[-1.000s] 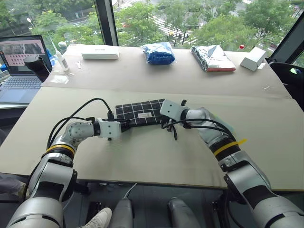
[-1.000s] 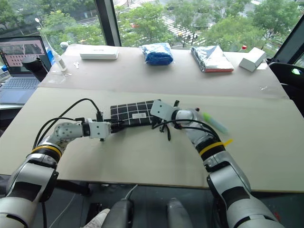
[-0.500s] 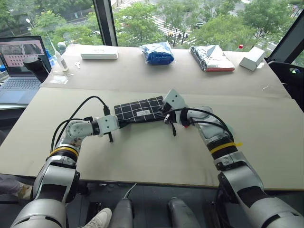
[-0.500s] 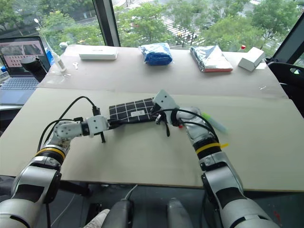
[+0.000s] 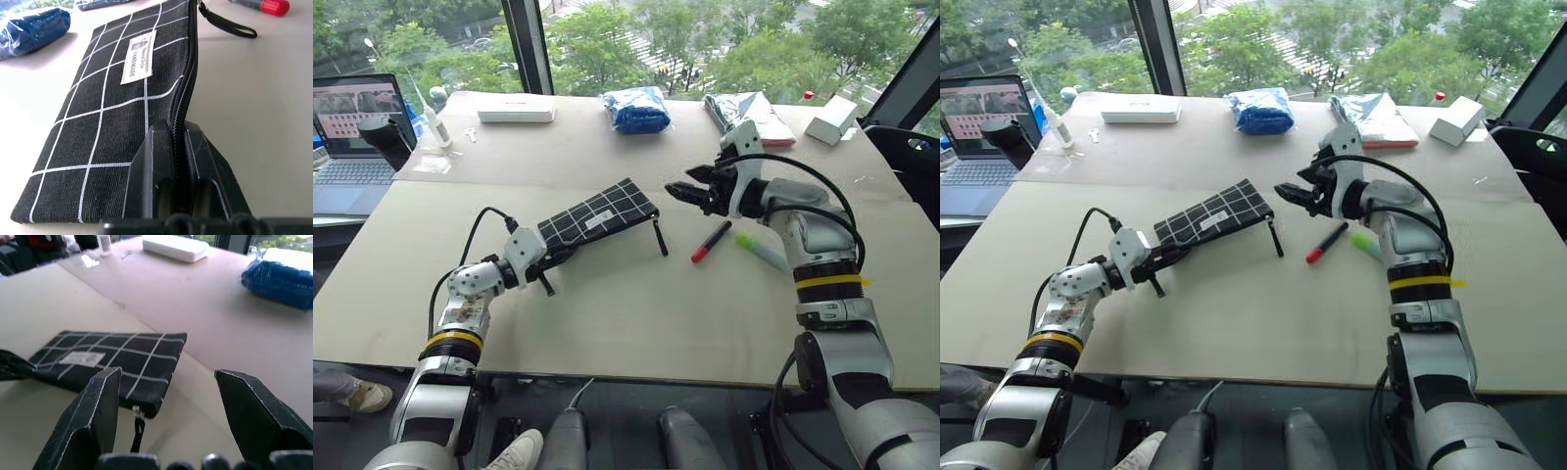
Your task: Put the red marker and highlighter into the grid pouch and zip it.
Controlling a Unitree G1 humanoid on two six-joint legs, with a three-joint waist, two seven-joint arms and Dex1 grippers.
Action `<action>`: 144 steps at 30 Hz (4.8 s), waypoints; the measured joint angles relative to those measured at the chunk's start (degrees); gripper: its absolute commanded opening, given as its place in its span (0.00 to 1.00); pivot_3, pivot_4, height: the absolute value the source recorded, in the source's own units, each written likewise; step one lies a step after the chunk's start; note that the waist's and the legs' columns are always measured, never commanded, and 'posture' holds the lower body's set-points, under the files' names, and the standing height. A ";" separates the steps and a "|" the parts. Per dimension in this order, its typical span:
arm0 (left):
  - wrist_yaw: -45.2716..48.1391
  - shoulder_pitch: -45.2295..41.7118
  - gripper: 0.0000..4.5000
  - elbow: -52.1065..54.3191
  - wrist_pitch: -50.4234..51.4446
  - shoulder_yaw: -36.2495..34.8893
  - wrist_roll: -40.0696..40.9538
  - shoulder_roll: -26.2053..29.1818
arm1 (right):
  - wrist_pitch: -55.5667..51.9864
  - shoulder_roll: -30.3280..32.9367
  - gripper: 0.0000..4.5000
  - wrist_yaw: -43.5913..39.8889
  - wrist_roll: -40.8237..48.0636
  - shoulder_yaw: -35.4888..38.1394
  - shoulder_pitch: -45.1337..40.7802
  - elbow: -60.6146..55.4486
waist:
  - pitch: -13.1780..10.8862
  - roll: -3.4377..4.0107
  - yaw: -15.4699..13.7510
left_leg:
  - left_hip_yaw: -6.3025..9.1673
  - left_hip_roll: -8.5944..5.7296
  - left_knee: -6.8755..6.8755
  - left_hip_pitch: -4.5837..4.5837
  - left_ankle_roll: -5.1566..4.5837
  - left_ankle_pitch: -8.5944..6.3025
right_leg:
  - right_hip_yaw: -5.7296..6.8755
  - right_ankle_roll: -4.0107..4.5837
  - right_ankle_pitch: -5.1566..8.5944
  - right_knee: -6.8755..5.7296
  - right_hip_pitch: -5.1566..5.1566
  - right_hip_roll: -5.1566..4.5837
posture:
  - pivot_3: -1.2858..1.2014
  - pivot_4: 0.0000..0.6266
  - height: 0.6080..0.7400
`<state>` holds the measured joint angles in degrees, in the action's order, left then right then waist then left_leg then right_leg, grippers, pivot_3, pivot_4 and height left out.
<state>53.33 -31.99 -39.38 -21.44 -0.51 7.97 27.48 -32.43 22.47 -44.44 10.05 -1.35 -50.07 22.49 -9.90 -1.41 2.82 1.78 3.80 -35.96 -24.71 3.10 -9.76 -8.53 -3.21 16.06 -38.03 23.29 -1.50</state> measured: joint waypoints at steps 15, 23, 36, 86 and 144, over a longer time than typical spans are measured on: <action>-5.80 3.78 0.00 13.51 12.46 -0.80 1.18 -0.71 | -1.43 -6.39 0.76 7.88 -2.15 -3.36 2.71 0.29 | 0.00 0.00 0.01 | 0.00 -0.01 0.00 -0.02 0.00 0.00 | 0.00 0.00 0.00 0.02 0.02 0.00 | 0.52 0.24 1.00; -6.49 4.35 0.00 18.35 17.11 -0.80 1.44 -0.96 | 0.14 -8.82 0.76 9.70 -2.74 -4.67 2.37 4.62 | 0.00 0.00 -0.03 | -0.01 -0.01 -0.01 -0.03 0.00 0.00 | 0.00 0.00 0.00 0.04 0.01 -0.01 | 0.52 0.24 1.00; -6.49 4.96 0.00 20.95 19.49 -0.78 1.70 -1.51 | 7.00 -8.26 0.35 10.56 -5.21 -4.58 -0.66 12.07 | 0.00 0.00 0.43 | 0.00 -0.01 0.02 -0.02 0.00 0.00 | 0.00 0.00 0.00 0.05 0.02 -0.01 | 0.52 0.24 1.00; -7.76 3.28 0.00 18.06 19.02 -0.59 1.53 -6.35 | -7.02 14.45 0.71 -12.10 8.42 1.67 19.59 -30.55 | -0.02 -0.05 -0.25 | 0.06 -0.04 -0.06 -0.14 0.01 0.00 | 0.03 -0.03 0.01 0.26 -0.04 -0.02 | 0.52 0.24 1.00; -8.83 1.12 0.00 17.13 20.54 -0.68 3.40 -8.02 | 24.49 19.80 0.24 1.24 0.56 13.22 11.55 16.87 | -0.05 -0.01 0.09 | 0.04 -0.12 0.06 0.44 0.01 0.00 | -0.04 -0.03 0.01 0.51 -0.74 -0.09 | 0.52 0.24 1.00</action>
<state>44.50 -30.87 -22.25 -0.90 -1.19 11.38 19.46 -7.94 42.27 -43.20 10.61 11.86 -38.52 39.35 -9.95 -1.42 2.92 1.82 3.68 -35.90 -24.27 3.11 -9.75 -8.58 -3.24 16.07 -37.53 22.55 -1.58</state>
